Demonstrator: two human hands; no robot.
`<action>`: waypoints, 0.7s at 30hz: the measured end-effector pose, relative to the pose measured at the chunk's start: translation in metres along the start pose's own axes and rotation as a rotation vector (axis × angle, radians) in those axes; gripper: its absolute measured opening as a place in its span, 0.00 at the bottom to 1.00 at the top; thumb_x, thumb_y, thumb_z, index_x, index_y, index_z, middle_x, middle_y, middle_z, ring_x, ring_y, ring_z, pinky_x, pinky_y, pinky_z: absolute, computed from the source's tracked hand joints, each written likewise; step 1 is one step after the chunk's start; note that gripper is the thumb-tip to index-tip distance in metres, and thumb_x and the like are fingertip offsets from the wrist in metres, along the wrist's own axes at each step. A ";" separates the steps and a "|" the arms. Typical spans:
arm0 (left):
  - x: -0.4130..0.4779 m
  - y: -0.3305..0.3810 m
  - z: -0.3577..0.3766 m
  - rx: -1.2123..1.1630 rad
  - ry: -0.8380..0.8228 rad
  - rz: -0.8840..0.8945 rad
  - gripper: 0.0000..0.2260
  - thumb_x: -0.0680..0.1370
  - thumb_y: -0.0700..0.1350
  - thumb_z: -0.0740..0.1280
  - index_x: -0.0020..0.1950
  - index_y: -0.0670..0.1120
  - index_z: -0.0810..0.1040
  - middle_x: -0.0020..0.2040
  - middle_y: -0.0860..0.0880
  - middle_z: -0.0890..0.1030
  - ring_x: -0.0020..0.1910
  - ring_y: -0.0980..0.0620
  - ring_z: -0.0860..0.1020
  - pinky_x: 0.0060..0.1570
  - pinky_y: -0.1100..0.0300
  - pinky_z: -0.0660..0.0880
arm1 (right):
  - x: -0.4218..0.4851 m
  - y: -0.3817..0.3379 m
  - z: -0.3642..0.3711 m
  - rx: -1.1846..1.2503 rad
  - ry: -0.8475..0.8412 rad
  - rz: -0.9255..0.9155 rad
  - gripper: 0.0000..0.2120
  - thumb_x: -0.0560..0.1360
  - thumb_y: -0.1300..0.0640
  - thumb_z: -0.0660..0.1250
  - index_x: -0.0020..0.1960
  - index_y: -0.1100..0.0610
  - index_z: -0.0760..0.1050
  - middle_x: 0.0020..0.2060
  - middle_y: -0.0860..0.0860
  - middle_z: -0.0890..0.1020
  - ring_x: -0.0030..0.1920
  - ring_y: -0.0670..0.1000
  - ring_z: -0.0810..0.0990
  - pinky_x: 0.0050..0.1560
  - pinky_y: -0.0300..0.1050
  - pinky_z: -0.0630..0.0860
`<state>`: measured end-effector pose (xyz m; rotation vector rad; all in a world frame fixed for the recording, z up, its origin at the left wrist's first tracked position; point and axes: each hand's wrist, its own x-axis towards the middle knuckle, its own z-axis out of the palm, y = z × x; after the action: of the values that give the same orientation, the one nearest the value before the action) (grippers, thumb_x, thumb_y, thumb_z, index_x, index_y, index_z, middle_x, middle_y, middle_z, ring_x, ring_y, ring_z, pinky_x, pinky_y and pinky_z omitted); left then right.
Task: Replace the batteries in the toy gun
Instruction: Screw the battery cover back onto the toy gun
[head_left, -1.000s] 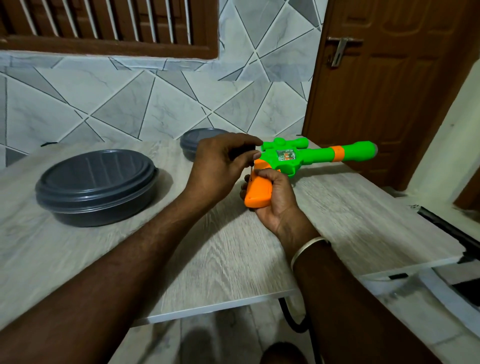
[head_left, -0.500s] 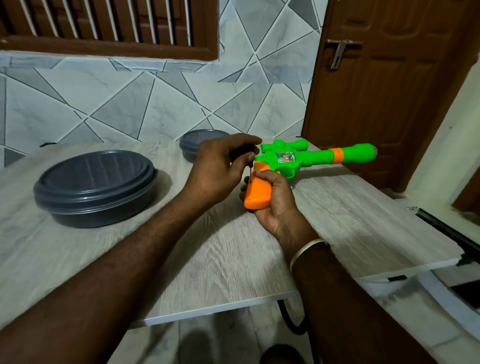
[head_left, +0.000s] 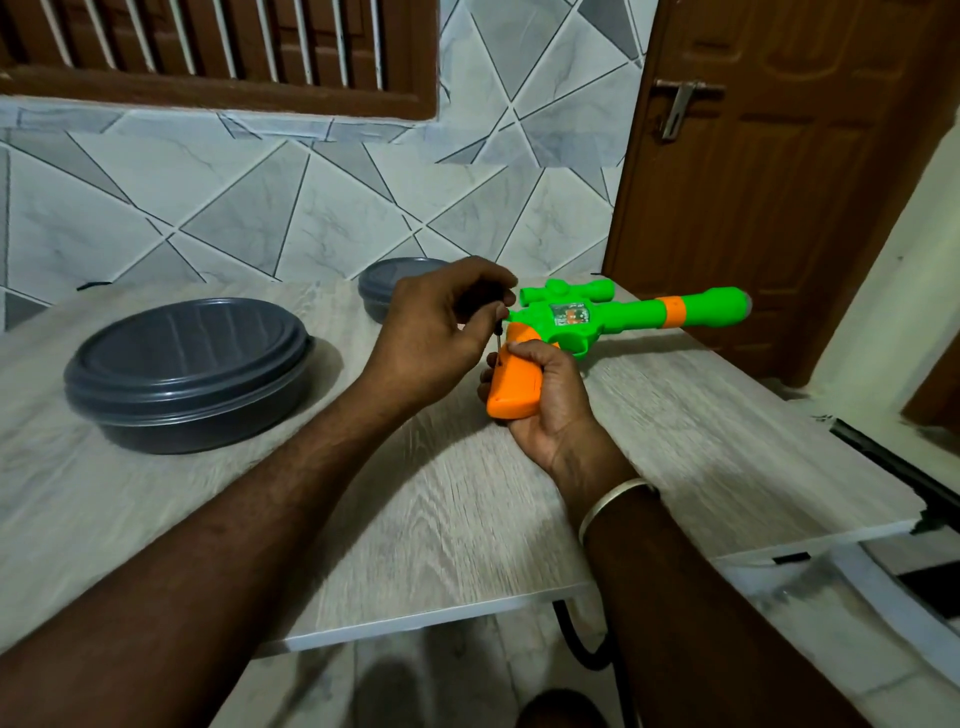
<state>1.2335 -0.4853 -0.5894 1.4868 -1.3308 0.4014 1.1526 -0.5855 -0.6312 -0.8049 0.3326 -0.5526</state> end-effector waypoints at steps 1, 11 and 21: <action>0.000 0.000 0.000 0.000 -0.001 0.005 0.09 0.78 0.37 0.71 0.58 0.40 0.83 0.48 0.49 0.85 0.49 0.56 0.85 0.51 0.52 0.83 | 0.000 0.000 0.000 0.003 -0.002 -0.005 0.04 0.76 0.62 0.61 0.49 0.59 0.73 0.36 0.56 0.76 0.33 0.52 0.76 0.34 0.44 0.74; 0.003 0.001 0.000 -0.003 0.013 0.002 0.10 0.76 0.33 0.69 0.55 0.41 0.85 0.46 0.48 0.85 0.46 0.54 0.84 0.49 0.50 0.83 | 0.000 0.000 0.000 -0.024 0.001 -0.003 0.05 0.76 0.62 0.61 0.51 0.59 0.73 0.37 0.56 0.77 0.34 0.52 0.76 0.34 0.43 0.74; 0.003 0.002 -0.001 -0.008 -0.032 -0.013 0.07 0.78 0.36 0.70 0.55 0.39 0.84 0.44 0.48 0.85 0.42 0.53 0.84 0.46 0.51 0.82 | -0.002 -0.001 0.000 -0.007 -0.011 0.009 0.05 0.76 0.62 0.61 0.50 0.59 0.72 0.35 0.56 0.76 0.32 0.52 0.75 0.31 0.42 0.74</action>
<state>1.2336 -0.4858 -0.5855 1.5005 -1.3459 0.3645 1.1511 -0.5850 -0.6301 -0.8128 0.3279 -0.5391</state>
